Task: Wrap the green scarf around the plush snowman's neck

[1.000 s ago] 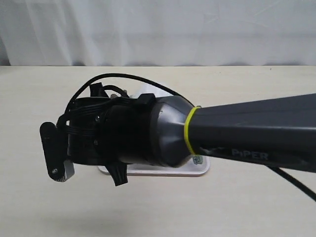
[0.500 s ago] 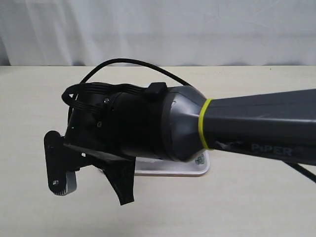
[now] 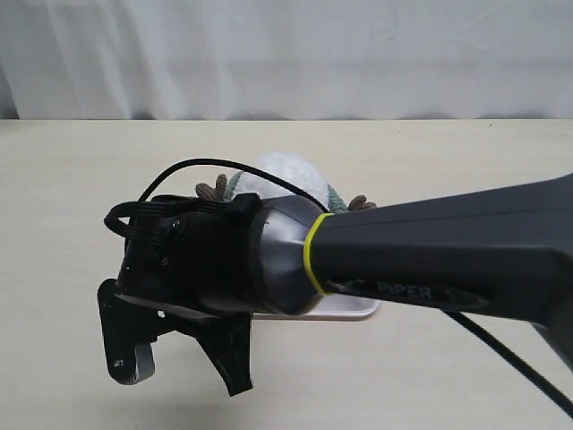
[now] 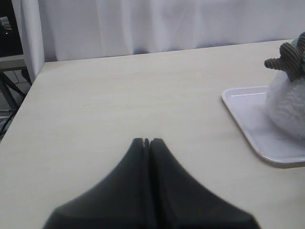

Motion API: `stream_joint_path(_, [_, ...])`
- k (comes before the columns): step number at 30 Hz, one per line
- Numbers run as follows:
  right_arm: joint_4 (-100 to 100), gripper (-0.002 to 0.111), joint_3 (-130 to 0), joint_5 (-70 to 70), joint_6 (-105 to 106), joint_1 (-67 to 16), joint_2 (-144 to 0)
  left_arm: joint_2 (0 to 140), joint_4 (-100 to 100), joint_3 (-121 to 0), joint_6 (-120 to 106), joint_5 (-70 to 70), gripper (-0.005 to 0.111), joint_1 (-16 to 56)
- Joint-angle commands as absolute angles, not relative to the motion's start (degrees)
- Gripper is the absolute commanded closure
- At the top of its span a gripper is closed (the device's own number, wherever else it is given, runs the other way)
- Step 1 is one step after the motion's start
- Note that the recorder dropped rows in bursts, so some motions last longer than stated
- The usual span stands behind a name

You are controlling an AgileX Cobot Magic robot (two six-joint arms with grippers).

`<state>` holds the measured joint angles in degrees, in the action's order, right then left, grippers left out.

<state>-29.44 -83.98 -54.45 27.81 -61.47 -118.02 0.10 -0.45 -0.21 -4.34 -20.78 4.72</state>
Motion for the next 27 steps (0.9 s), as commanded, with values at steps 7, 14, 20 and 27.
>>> stream_joint_path(7, [-28.2,0.054,-84.3,-59.8,22.1,-63.2,-116.0,0.0,-0.5,0.0,-4.2,-20.2,0.107,4.6])
stream_joint_path(14, [-25.7,0.049,-84.3,-60.1,15.0,-68.1,-106.7,0.0,-0.5,0.0,-4.2,-20.2,0.107,4.6])
stream_joint_path(20, [-36.0,0.049,-84.3,-60.4,-19.9,-68.5,-100.7,0.0,-0.5,0.0,-4.2,-20.2,0.107,4.6])
stream_joint_path(27, [-36.4,0.07,-84.3,-53.6,-30.6,-62.3,-99.6,0.0,-0.5,0.0,-4.2,-20.2,0.107,4.6])
